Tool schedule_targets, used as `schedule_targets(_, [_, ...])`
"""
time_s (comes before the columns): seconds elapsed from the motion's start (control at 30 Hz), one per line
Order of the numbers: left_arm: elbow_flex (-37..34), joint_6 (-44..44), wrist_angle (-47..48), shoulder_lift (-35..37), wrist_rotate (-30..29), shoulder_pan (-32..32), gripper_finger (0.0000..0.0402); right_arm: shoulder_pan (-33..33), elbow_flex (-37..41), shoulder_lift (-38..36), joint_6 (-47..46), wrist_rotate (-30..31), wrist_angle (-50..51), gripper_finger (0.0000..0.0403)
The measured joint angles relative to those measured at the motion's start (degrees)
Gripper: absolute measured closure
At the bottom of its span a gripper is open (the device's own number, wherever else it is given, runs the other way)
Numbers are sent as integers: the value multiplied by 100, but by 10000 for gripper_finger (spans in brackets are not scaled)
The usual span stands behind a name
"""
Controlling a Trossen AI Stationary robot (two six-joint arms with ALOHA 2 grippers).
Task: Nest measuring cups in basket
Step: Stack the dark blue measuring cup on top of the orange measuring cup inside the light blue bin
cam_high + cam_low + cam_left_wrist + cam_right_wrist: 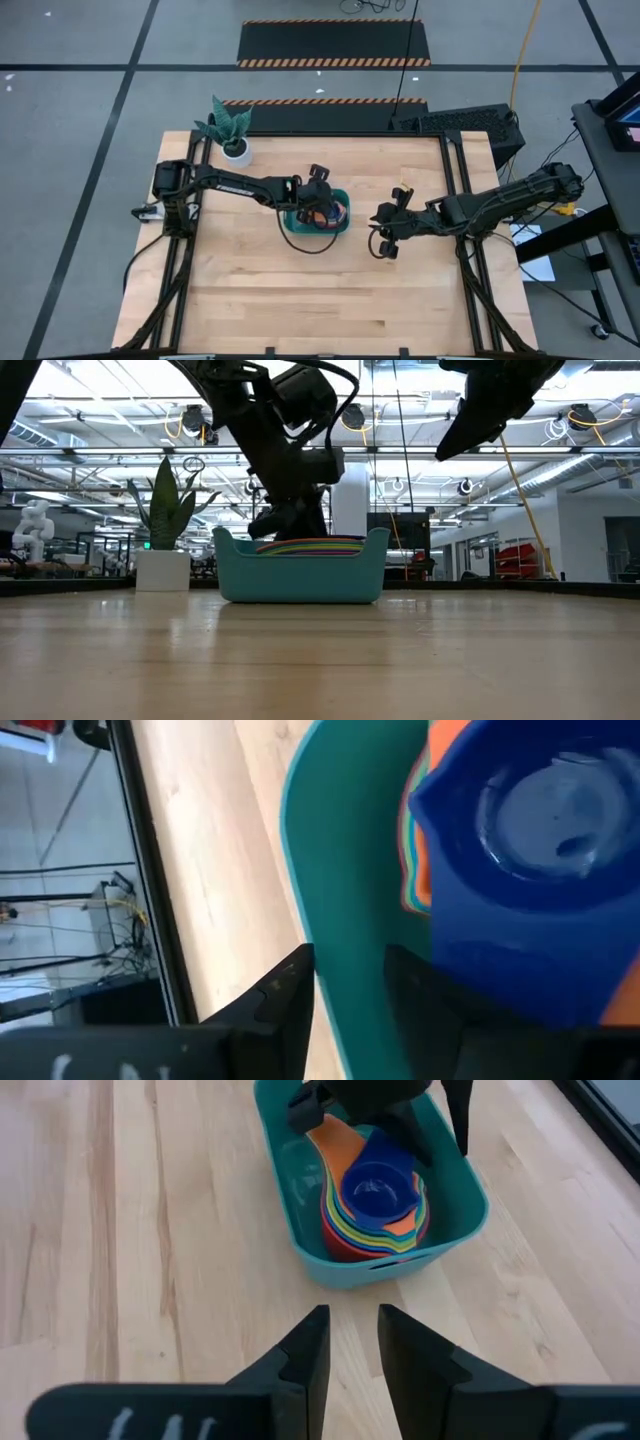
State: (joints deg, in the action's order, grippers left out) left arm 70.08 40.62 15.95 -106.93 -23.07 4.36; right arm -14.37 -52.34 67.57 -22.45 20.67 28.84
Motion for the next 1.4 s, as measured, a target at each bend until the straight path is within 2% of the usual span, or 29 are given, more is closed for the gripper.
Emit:
schedule_targets(0.33, [-12, -391, 416, 416, 188, -182, 277, 0, 0, 0, -1, -2, 13, 323])
schedule_targets(0.53, [-2, -446, 37, 529, 81, -201, 277, 0, 2, 0, -2, -5, 8, 323])
schedule_targets(0.93, [-20, -56, 39, 399, 55, -21, 277, 0, 2, 0, -40, -7, 13, 323])
schedule_targets(1.13, [-24, 211, 172, 339, 253, -19, 279, 0, 2, 0, -45, -7, 16, 323])
schedule_targets(1.23, [-22, 301, 190, 341, 255, -47, 296, 0, 2, 0, -44, -12, 14, 323])
schedule_targets(1.4, [-22, 375, 265, 341, 263, -48, 350, 0, 2, 0, -45, -74, 16, 323])
